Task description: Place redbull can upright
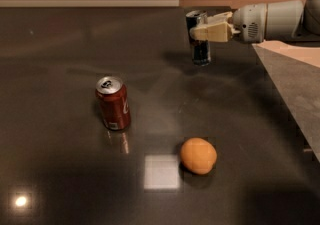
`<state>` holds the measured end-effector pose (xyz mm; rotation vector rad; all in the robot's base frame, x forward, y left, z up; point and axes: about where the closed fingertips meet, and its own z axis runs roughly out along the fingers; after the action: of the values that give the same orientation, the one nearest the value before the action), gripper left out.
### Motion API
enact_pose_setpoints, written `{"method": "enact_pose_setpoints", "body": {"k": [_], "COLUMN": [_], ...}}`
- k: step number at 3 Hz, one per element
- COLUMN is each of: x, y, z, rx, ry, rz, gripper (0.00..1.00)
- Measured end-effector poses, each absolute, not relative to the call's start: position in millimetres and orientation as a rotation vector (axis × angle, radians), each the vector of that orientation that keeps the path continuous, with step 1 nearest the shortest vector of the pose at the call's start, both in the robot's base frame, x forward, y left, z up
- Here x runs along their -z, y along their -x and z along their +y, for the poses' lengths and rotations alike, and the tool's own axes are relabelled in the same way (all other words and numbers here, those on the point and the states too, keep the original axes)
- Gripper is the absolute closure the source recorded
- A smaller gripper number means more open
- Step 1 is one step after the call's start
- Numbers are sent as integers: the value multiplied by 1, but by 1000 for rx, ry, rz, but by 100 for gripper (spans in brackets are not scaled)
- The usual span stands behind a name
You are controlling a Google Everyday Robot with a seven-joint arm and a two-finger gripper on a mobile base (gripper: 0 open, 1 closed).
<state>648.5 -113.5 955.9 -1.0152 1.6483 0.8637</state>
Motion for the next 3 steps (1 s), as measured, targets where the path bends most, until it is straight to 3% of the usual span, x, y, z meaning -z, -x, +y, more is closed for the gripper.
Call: {"method": "enact_pose_setpoints", "body": {"k": [3], "x": [-932], "y": [-643], "z": [-134], "rx": [-915], "ry": [952], "rz": [1502], "gripper": [100]}}
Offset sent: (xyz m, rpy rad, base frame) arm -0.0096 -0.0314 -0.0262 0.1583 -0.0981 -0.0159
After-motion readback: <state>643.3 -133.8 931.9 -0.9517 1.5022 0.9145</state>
